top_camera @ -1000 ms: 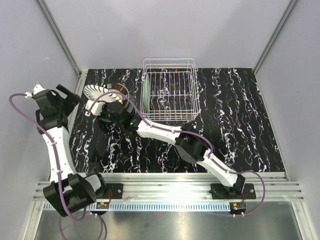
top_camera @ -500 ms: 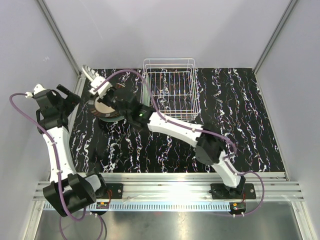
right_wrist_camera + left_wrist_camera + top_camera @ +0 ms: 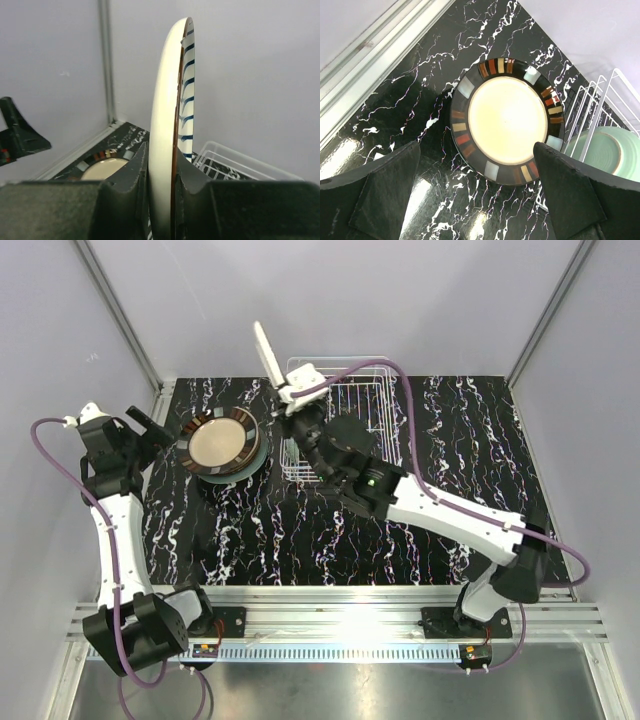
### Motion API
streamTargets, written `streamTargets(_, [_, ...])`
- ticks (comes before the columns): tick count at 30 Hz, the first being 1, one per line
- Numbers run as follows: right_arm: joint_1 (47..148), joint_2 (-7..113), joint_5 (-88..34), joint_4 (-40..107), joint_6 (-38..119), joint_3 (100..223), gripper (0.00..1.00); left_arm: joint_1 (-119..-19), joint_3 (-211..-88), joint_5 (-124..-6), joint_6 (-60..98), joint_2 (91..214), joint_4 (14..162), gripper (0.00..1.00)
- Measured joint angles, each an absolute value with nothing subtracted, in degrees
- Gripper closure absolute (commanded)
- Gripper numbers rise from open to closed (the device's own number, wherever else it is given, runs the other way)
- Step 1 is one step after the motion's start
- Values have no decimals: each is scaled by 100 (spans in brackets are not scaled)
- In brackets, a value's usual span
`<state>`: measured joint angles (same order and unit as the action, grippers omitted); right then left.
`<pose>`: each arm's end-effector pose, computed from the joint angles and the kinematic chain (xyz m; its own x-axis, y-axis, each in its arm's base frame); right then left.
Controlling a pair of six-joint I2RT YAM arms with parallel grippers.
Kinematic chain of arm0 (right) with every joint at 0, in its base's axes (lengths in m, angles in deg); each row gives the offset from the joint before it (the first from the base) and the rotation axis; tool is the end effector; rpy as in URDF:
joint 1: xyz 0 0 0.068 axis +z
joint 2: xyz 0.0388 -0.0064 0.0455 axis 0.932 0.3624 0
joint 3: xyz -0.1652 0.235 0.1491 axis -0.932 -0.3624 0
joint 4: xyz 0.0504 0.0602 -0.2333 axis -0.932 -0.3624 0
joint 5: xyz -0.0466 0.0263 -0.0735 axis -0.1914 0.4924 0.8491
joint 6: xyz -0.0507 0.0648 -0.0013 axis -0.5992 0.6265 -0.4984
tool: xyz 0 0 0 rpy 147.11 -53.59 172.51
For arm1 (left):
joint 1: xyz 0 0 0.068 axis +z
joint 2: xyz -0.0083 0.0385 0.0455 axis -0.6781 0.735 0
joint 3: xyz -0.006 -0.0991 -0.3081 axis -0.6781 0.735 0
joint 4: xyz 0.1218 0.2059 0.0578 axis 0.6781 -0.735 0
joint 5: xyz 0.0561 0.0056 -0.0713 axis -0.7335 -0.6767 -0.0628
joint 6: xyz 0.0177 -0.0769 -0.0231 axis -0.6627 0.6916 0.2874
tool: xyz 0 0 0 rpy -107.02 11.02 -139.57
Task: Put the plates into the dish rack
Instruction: Pass the plate from the left arm to the right, then insert the plate into the dish rack
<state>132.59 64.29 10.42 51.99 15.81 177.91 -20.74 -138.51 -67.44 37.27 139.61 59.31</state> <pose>0.2049 0.3362 0.5292 0.2994 0.0120 -0.9541 -0.5031 0.8516 -0.1472 0.2189 0.0804 0.3793 -0.2388 -0.6248 -0.7434 -0.4673 0.7450 -0.4760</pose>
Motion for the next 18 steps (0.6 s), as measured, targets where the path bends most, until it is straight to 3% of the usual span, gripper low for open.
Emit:
streamTargets(3, [13259,6110,1536,5378,1603,17297,100,-2094,-13851,-6659,3672,13908,5953,10])
streamTargets(6, [13248,5994,2041,5636,1692,16770,100,-2102,-13851,-6550,3631,13886,6001,2])
streamTargets(9, [13176,5994,2334,5660,2020,16320,100,-2129,-13851,-6517,3616,13886,5994,1])
streamTargets(18, [12350,5994,2196,5256,3985,15780,100,-2205,-13851,-6508,3620,13886,5981,1])
